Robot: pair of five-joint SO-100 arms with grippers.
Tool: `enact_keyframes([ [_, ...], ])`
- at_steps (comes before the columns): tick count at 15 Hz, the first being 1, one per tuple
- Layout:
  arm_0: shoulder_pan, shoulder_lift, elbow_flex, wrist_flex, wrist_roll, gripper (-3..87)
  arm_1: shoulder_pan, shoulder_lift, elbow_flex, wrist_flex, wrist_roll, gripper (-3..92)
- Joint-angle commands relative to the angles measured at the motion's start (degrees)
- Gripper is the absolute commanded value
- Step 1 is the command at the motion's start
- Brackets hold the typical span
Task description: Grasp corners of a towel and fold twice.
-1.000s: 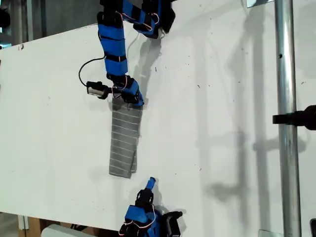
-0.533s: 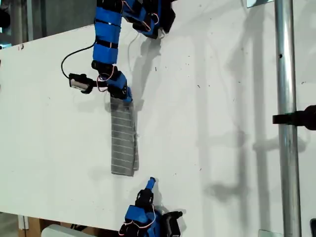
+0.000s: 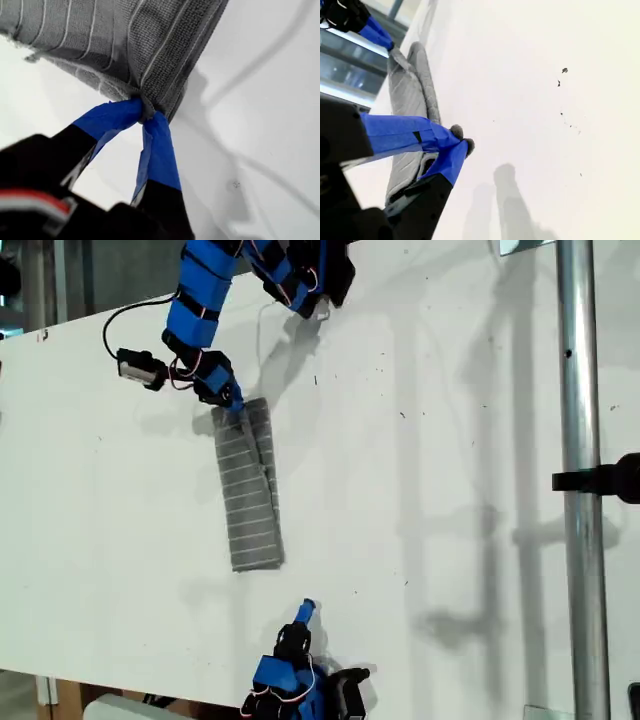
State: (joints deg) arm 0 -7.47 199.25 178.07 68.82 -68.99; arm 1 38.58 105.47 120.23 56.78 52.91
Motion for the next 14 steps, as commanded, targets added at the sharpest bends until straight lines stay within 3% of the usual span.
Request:
enact_keyframes([
  [1, -1.1, 0.2, 0.4, -0.6, -0.5, -3.0, -2.3, 2.5, 0.9, -3.1, 1.3, -0.2],
  [6, -1.1, 0.2, 0.4, -0.6, -0.5, -3.0, -8.6, 10.0, 2.7, -1.2, 5.2, 0.5],
  [8, -1.1, 0.2, 0.4, -0.6, -0.5, -3.0, -7.9, 16.6, 2.9, 6.7, 5.5, 15.8],
  [11, -1.1, 0.2, 0.4, -0.6, -0.4, -3.0, -4.0, 30.8, 8.7, 14.0, 5.6, 27.1],
  [14, -1.2, 0.2, 0.4, -0.6, -0.3, -3.0, -0.1, 35.8, 11.8, 18.2, 6.9, 29.6],
])
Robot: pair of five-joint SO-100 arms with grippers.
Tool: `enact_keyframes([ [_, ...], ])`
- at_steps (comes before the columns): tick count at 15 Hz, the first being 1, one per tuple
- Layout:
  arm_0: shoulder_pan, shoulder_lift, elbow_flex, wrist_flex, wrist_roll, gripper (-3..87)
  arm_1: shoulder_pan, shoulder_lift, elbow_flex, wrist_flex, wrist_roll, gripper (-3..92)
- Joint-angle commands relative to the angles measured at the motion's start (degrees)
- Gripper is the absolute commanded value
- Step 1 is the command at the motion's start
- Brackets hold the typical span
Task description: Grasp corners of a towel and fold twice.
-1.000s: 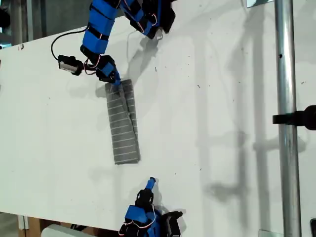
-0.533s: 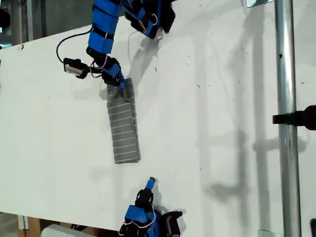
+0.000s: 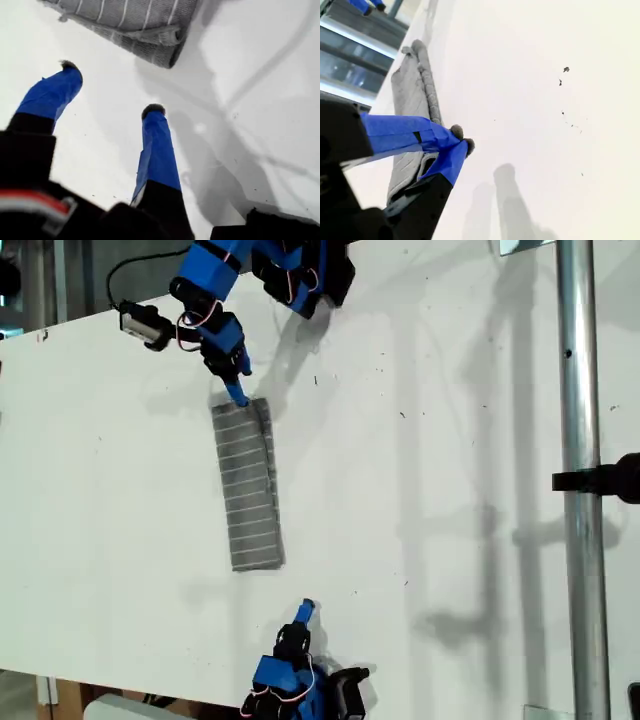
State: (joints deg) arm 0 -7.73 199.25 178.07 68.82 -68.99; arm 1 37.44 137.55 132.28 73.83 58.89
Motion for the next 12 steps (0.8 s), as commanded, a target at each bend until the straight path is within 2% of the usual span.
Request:
enact_keyframes([
  [1, -1.0, 0.2, 0.4, -0.6, -0.3, -3.0, 0.0, 8.7, 2.5, 0.9, 2.5, 27.5],
  [2, -1.1, 0.2, 0.4, -0.6, -0.2, -3.0, -2.8, 15.5, 6.9, 0.1, 5.4, 22.1],
  [4, -1.1, 0.2, 0.4, -0.5, -0.4, -3.0, -11.5, 30.7, 18.1, 1.0, 13.3, 20.4],
  [7, -1.3, 0.2, 0.4, -0.6, -0.2, -3.0, -21.3, 51.4, 29.6, 10.8, 18.6, 15.5],
  [9, -1.5, 0.2, 0.4, -0.7, -0.1, -3.0, -26.5, 50.3, 33.2, 9.3, 22.9, 4.9],
  [12, -1.2, 0.2, 0.5, -0.7, -0.4, -3.0, -26.9, 50.1, 33.6, 9.3, 23.8, 3.1],
])
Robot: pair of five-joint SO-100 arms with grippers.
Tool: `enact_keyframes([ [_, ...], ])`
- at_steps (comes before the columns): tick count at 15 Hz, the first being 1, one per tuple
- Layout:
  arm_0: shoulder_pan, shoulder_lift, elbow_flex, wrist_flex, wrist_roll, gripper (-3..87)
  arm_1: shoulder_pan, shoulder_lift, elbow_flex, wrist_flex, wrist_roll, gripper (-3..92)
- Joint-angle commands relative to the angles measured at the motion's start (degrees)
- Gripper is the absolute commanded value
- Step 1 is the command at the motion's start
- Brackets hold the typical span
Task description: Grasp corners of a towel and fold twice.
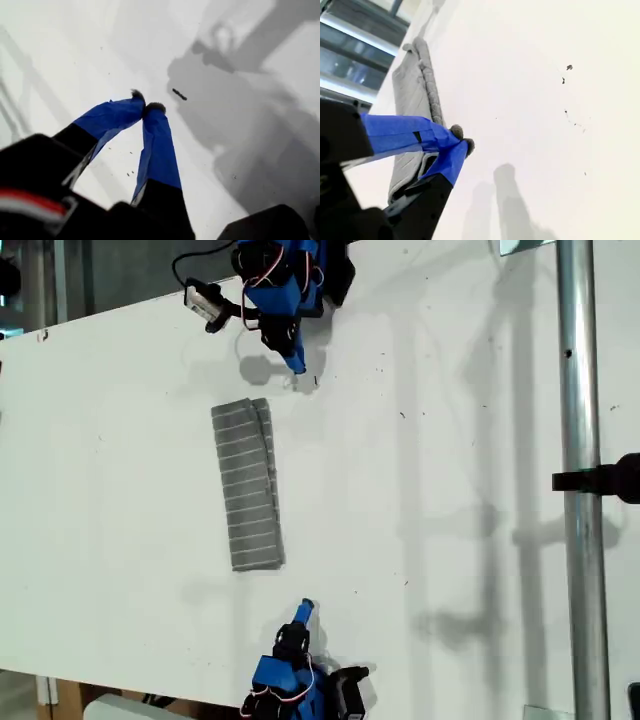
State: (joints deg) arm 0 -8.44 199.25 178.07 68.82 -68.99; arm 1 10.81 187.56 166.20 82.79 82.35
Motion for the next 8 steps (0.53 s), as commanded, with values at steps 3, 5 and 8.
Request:
enact_keyframes([
  [3, -0.5, 0.2, 0.5, -0.6, -0.2, -3.0, 0.1, 0.1, -0.4, 0.4, 0.2, 2.8],
  [5, -0.6, 0.2, 0.5, -0.6, -0.1, -3.0, -0.1, 0.1, -0.4, 0.4, 0.2, 2.8],
  [8, -0.7, 0.2, 0.5, -0.7, 0.1, -3.0, 0.3, 1.1, -8.8, -8.4, -14.6, 33.6],
])
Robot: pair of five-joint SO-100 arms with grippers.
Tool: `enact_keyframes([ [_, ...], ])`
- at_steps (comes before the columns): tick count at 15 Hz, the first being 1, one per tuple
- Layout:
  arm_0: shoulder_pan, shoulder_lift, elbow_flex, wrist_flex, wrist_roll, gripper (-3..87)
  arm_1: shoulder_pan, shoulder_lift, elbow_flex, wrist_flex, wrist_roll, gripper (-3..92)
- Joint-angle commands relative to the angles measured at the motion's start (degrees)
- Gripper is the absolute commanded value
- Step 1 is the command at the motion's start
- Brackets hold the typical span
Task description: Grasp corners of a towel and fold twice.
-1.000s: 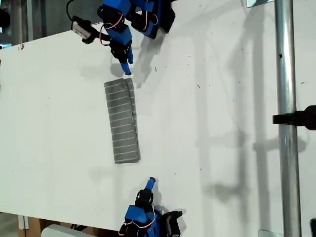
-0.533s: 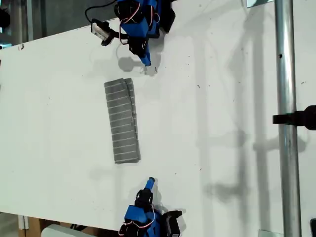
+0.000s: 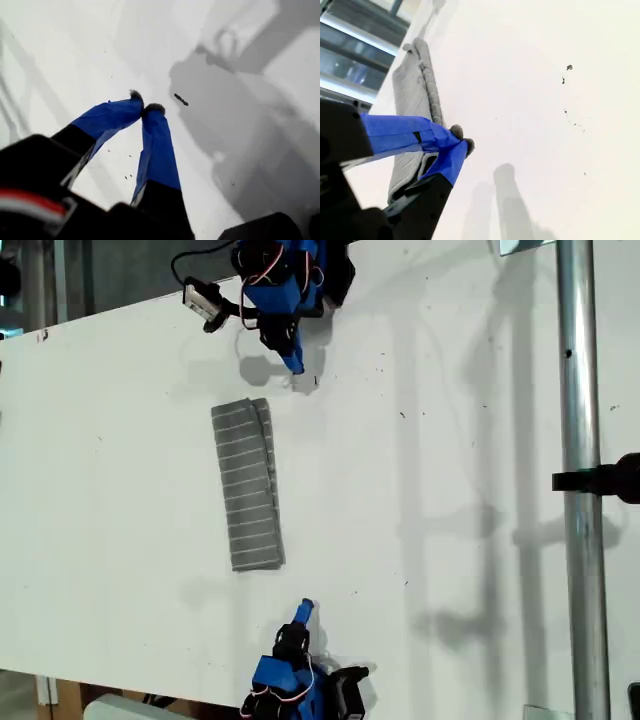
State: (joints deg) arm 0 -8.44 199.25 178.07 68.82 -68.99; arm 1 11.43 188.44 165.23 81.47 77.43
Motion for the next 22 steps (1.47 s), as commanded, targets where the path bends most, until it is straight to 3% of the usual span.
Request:
enact_keyframes([
  [1, -0.8, 0.2, 0.5, -0.7, 0.1, -3.0, 1.0, -0.7, -12.6, -11.2, -16.6, 39.1],
  [4, -0.7, 0.2, 0.5, -0.7, 0.1, -3.0, 16.3, -11.1, -23.6, -7.2, -31.3, 40.7],
  [5, -0.8, 0.2, 0.5, -0.7, 0.2, -3.0, 19.4, -19.2, -25.6, -9.8, -33.7, 38.9],
  [6, -0.8, 0.2, 0.5, -0.7, 0.2, -3.0, 22.6, -26.8, -27.2, -12.6, -34.5, 30.5],
  [10, -0.6, 0.2, 0.5, -0.6, 0.3, -3.0, 36.1, -51.5, -32.2, -18.0, -48.5, 38.5],
  [13, -0.7, 0.2, 0.5, -0.6, 0.4, -3.0, 41.7, -63.5, -32.6, -25.9, -48.3, 39.0],
  [16, -0.9, 0.2, 0.5, -0.5, 0.4, -3.0, 39.4, -80.9, -36.3, -36.0, -43.2, 38.4],
  [18, -0.6, 0.2, 0.5, -0.4, -0.1, -3.0, 38.6, -91.9, -41.8, -36.4, -35.5, 37.1],
  [22, -0.9, 0.2, 0.5, -0.4, -0.1, -3.0, 29.6, -103.1, -53.0, -36.0, -27.7, 35.1],
])
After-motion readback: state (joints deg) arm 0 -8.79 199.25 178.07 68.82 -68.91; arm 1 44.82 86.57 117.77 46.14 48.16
